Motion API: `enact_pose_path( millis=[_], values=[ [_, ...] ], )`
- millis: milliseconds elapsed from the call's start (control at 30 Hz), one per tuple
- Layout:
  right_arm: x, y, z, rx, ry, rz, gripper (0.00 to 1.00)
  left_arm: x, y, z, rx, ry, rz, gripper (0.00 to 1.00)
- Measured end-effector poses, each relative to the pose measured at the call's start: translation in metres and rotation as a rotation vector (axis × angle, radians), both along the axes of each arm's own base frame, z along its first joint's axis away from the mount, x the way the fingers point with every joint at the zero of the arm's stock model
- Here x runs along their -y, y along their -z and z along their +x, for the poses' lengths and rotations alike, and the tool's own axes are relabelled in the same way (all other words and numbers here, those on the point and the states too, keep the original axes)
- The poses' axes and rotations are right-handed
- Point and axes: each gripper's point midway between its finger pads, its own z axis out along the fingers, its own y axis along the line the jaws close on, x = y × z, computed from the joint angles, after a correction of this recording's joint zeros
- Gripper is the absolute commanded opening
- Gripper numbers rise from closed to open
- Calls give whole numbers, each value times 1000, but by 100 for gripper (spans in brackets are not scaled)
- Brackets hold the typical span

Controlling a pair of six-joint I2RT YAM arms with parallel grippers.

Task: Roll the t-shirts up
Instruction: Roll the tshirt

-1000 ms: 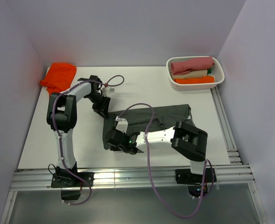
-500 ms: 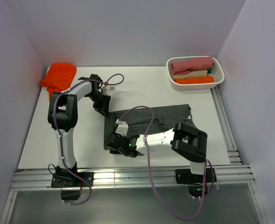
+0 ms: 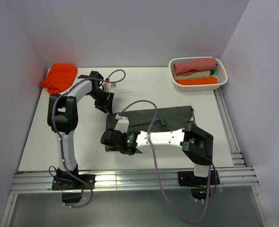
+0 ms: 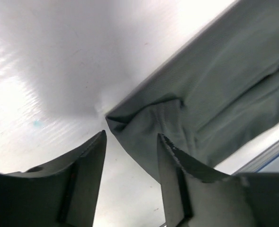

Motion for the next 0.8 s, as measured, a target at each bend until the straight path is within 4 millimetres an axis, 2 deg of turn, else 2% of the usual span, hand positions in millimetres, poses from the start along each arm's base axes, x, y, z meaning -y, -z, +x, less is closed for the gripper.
enact_pose_path(
  millis=[133, 233, 300, 433, 567, 667, 800],
  values=[
    [-10, -32, 9, 31, 25, -1, 39, 0, -28, 12, 59, -12, -50, 62],
    [-36, -57, 22, 60, 39, 13, 42, -2, -44, 15, 80, -13, -107, 68],
    [-52, -60, 29, 72, 45, 6, 43, -2, -48, 11, 67, -5, -150, 70],
    [-63, -35, 37, 55, 51, -83, 45, -3, -54, 1, 31, 21, -220, 72],
    [-51, -1, 41, 22, 66, -207, 50, -1, -49, -8, 6, 47, -269, 73],
    [-39, 13, 42, 5, 76, -266, 52, -1, -41, -17, -29, 57, -296, 73],
    [-31, 15, 42, 2, 82, -297, 54, 1, -25, -29, -78, 56, -317, 73]
  ],
)
